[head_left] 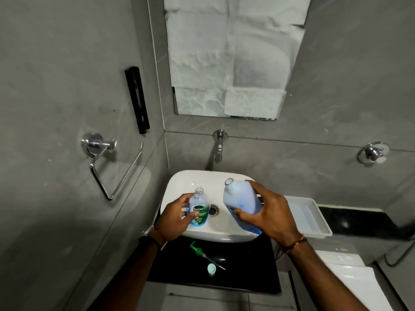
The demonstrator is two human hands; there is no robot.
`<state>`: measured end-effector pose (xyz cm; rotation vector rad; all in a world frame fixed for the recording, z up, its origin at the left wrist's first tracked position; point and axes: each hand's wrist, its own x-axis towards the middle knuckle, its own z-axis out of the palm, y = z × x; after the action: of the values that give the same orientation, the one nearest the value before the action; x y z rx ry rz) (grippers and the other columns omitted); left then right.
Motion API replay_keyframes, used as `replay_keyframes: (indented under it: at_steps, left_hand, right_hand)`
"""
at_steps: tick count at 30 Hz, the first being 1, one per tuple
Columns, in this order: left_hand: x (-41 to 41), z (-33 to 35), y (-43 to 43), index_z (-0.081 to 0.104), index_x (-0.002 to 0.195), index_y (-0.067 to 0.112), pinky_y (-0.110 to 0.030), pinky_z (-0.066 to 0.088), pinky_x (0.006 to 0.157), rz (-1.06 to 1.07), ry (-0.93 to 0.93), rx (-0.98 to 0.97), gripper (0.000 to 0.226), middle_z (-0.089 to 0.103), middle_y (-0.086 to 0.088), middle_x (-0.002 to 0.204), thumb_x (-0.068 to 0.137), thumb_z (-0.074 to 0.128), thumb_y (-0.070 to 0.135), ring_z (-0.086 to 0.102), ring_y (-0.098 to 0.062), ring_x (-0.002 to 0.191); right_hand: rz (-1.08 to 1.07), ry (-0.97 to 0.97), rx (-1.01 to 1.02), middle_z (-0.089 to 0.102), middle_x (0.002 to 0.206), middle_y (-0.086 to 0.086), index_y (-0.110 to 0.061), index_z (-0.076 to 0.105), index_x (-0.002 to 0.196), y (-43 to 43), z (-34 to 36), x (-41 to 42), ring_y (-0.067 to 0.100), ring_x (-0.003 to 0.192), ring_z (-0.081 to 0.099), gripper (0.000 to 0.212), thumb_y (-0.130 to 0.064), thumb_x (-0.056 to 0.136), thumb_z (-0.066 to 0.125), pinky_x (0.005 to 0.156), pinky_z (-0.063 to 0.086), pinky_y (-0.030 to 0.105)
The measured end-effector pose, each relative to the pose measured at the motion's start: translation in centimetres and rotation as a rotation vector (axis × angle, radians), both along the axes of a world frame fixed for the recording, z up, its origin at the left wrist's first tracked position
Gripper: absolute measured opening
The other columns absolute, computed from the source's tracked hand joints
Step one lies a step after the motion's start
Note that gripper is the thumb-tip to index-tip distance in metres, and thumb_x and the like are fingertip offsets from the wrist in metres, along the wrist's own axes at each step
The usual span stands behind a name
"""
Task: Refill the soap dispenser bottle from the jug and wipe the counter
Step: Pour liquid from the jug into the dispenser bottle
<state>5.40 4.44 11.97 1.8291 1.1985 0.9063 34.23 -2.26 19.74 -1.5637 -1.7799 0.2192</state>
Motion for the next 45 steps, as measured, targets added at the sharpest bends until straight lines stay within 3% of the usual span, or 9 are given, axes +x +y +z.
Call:
replay_keyframes:
  at_steps: [7,10,14,19,23,27,31,36,45]
  left_hand:
    - [1.7,5.9,1.5,0.052,0.125,0.041,-0.023,0.058,0.083,-0.053,-0.063,0.114,0.048,0.066,0.017,0.114,0.08,0.07,0.032,0.063,-0.005,0.107]
    - [2.0,6.8,1.8,0.05,0.118,0.053,-0.02,0.058,0.083,-0.07,-0.049,0.158,0.047,0.065,0.021,0.113,0.082,0.07,0.031,0.063,-0.004,0.108]
    - [2.4,6.8,1.7,0.049,0.119,0.054,-0.02,0.058,0.085,-0.077,-0.026,0.175,0.048,0.063,0.028,0.111,0.083,0.071,0.03,0.064,-0.001,0.105]
    - [2.9,5.9,1.4,0.048,0.125,0.043,-0.027,0.059,0.087,-0.079,0.002,0.168,0.049,0.063,0.019,0.113,0.084,0.07,0.029,0.064,-0.009,0.104]
    - [2.9,5.1,1.0,0.047,0.124,0.043,-0.016,0.056,0.085,-0.076,0.03,0.15,0.048,0.059,0.03,0.11,0.085,0.071,0.03,0.063,-0.005,0.103]
    - [2.8,4.1,0.9,0.049,0.128,0.034,-0.023,0.057,0.089,-0.076,0.049,0.121,0.048,0.061,0.018,0.114,0.086,0.071,0.028,0.063,-0.01,0.105]
    - [2.8,3.7,0.7,0.049,0.128,0.031,-0.018,0.055,0.089,-0.061,0.059,0.113,0.047,0.061,0.017,0.115,0.087,0.071,0.026,0.062,-0.009,0.105]
    - [2.9,3.3,0.5,0.048,0.13,0.028,-0.03,0.056,0.093,-0.072,0.104,0.107,0.048,0.063,0.008,0.123,0.087,0.07,0.029,0.063,-0.014,0.109]
    - [3.2,2.7,-0.2,0.047,0.126,0.031,-0.027,0.056,0.092,-0.075,0.108,0.071,0.045,0.062,0.013,0.118,0.088,0.07,0.029,0.062,-0.012,0.108]
  right_hand:
    - [-0.044,-0.297,0.09,0.077,0.108,-0.006,-0.038,0.055,0.133,2.0,5.7,0.0,0.022,0.091,0.072,0.083,-0.065,0.058,0.078,0.072,0.054,0.029]
    - [-0.063,-0.368,0.093,0.077,0.105,-0.005,-0.038,0.054,0.134,2.3,6.6,0.0,0.024,0.087,0.073,0.084,-0.066,0.058,0.077,0.069,0.056,0.032]
    - [-0.069,-0.408,0.074,0.077,0.103,-0.005,-0.039,0.05,0.135,2.4,7.0,-0.3,0.026,0.087,0.072,0.085,-0.066,0.058,0.073,0.068,0.057,0.034]
    - [-0.036,-0.481,0.022,0.076,0.111,-0.003,-0.037,0.051,0.138,2.4,7.0,-1.0,0.029,0.092,0.072,0.087,-0.068,0.059,0.066,0.072,0.058,0.037]
    - [-0.018,-0.511,-0.029,0.074,0.118,-0.002,-0.034,0.051,0.142,2.2,6.9,-1.2,0.03,0.098,0.071,0.089,-0.065,0.062,0.071,0.077,0.058,0.039]
    - [-0.003,-0.587,-0.072,0.072,0.122,-0.004,-0.035,0.048,0.147,2.1,6.9,-1.5,0.03,0.101,0.07,0.09,-0.062,0.065,0.075,0.078,0.057,0.038]
    - [-0.002,-0.639,-0.08,0.072,0.121,-0.006,-0.036,0.047,0.146,1.8,7.0,-1.7,0.029,0.097,0.07,0.089,-0.061,0.065,0.075,0.074,0.056,0.038]
    - [0.003,-0.703,-0.093,0.07,0.125,-0.009,-0.04,0.045,0.146,1.5,7.3,-1.8,0.029,0.097,0.071,0.089,-0.059,0.064,0.075,0.073,0.056,0.039]
    - [0.003,-0.778,-0.133,0.067,0.13,-0.012,-0.044,0.04,0.148,0.9,8.0,-2.1,0.029,0.099,0.07,0.091,-0.055,0.065,0.076,0.072,0.057,0.039]
